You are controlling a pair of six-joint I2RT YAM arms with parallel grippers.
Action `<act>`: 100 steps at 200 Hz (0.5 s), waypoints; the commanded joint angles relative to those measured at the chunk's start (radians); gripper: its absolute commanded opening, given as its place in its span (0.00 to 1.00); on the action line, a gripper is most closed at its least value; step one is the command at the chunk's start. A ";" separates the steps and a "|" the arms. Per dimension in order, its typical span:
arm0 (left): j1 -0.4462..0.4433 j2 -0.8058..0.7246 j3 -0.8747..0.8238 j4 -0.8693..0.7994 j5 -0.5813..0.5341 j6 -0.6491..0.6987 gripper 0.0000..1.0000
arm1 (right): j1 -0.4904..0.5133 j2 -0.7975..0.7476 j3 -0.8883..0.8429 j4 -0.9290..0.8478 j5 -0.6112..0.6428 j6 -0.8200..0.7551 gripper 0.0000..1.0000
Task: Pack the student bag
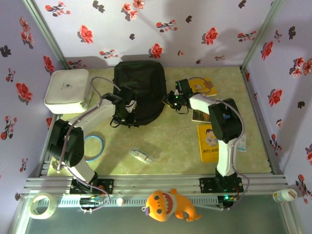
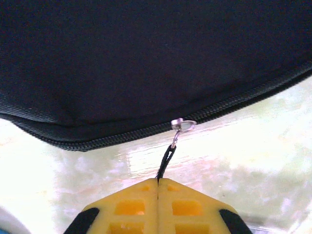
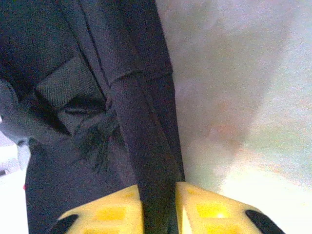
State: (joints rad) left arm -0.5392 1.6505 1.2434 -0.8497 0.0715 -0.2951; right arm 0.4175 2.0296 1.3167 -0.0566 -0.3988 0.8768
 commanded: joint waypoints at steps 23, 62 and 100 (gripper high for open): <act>-0.050 0.025 0.090 0.089 0.211 -0.003 0.00 | -0.005 -0.162 -0.093 -0.031 0.043 0.038 0.49; -0.074 0.071 0.153 0.177 0.339 -0.034 0.00 | 0.002 -0.322 -0.267 0.013 0.064 0.162 0.61; -0.111 0.146 0.192 0.205 0.350 -0.059 0.00 | 0.019 -0.416 -0.399 0.059 0.099 0.308 0.66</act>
State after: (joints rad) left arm -0.6262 1.7519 1.3983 -0.6849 0.3656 -0.3271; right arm 0.4236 1.6508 0.9852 -0.0227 -0.3489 1.0519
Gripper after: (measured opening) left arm 0.047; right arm 0.639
